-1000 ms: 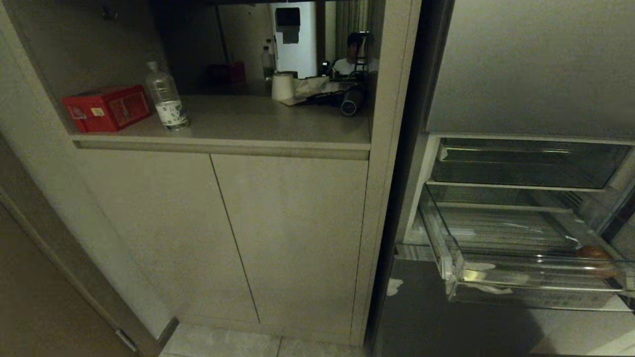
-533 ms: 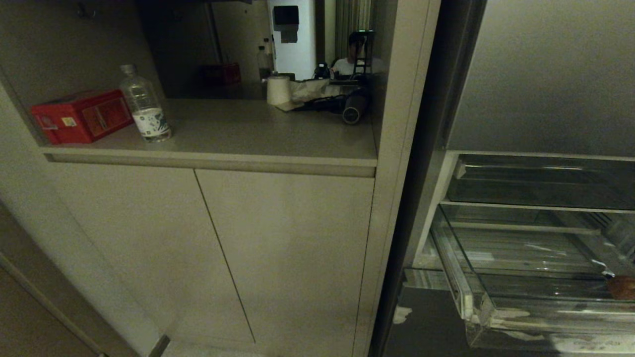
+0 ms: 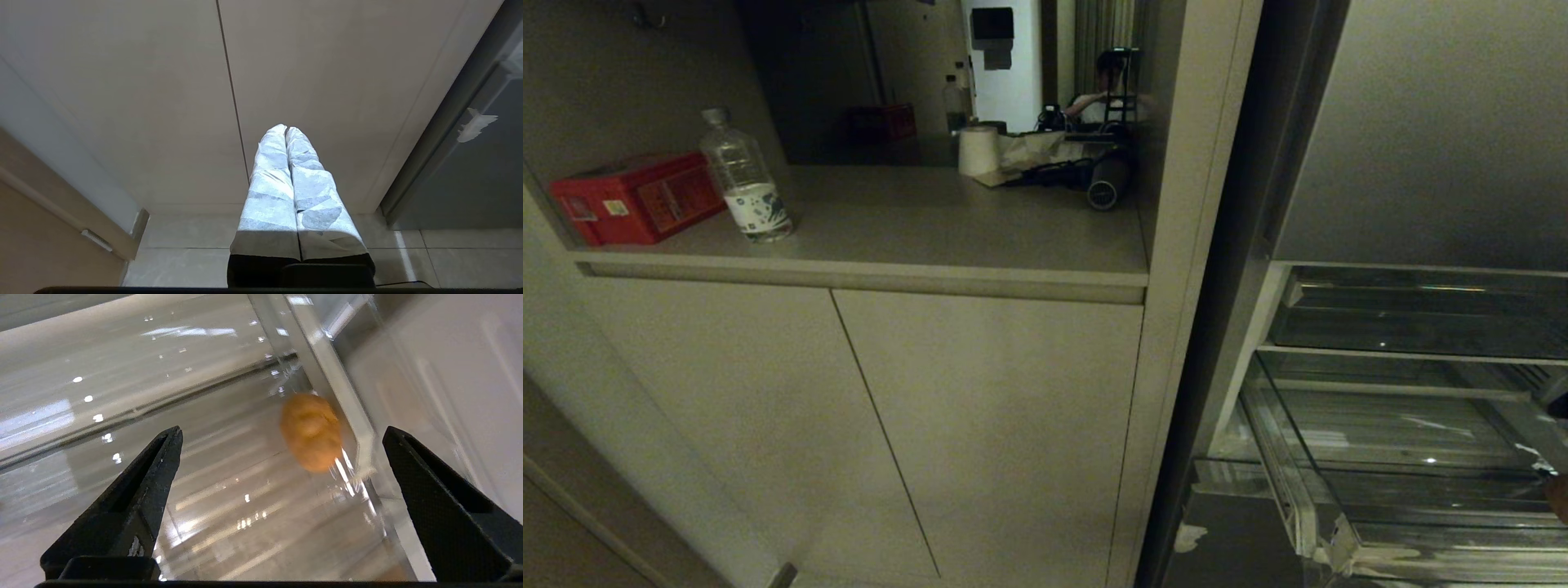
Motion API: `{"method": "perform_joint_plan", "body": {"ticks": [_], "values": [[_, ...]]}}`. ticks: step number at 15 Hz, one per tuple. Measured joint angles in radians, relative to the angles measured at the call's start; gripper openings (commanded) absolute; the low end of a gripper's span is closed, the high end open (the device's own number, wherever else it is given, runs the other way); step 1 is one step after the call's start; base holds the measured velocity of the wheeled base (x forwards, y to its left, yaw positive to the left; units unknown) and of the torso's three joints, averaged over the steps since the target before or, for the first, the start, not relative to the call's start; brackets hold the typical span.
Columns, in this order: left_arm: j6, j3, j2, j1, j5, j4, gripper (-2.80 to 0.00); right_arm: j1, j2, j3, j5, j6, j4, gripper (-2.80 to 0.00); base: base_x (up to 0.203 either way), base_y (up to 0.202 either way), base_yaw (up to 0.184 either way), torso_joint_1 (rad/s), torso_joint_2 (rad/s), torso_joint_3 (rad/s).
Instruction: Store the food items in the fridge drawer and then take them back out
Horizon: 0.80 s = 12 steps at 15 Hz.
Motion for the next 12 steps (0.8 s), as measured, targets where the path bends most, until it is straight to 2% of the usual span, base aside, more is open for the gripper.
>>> {"method": "perform_joint_plan", "body": {"ticks": [5,12], "values": [[0.000,0.000,0.000,0.000,0.000,0.000,-2.80,-0.018,0.125,-0.031,-0.026,-0.044,-0.001,0.00,0.000,0.000,0.000,0.000,0.00,0.000],[0.000,0.000,0.000,0.000,0.000,0.000,-2.80,-0.108,0.321,-0.103,-0.035,-0.097,-0.003,0.00,0.000,0.000,0.000,0.000,0.00,0.000]]}}
